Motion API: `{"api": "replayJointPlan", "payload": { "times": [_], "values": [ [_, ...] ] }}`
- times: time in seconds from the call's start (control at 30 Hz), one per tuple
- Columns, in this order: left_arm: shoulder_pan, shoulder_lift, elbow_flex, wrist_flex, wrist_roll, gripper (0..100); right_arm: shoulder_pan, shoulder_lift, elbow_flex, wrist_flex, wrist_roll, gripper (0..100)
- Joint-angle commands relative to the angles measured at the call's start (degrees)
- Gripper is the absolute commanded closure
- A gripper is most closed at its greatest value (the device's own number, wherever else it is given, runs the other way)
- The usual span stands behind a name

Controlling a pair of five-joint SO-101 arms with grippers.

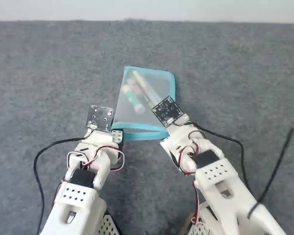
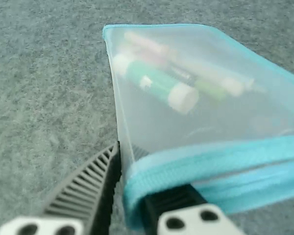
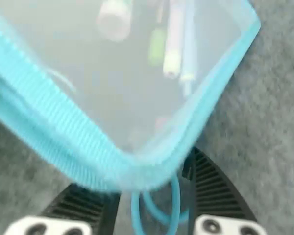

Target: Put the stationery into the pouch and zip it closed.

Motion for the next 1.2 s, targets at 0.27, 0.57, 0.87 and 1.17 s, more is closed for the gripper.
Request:
{"api": "replayJointPlan", "payload": {
  "times": [0.27, 0.57, 0.87, 1.17],
  "values": [
    [0.18, -0.88, -3.12, -1.58, 0.09, 99, -0.57, 19.21, -9.05, -17.89, 0.35, 83.8],
    [0.18, -0.79, -3.12, -1.58, 0.09, 99, 1.71, 28.44, -14.24, -16.22, 0.7, 97.5],
    [0.18, -0.62, -3.12, -1.58, -0.18, 99, 8.31, 7.34, -21.27, 25.19, 0.79, 99.2],
    [0.88, -0.44, -3.03, -1.49, -1.05, 99, -3.82, -9.89, -21.45, 43.56, 6.33, 99.2]
  ]
}}
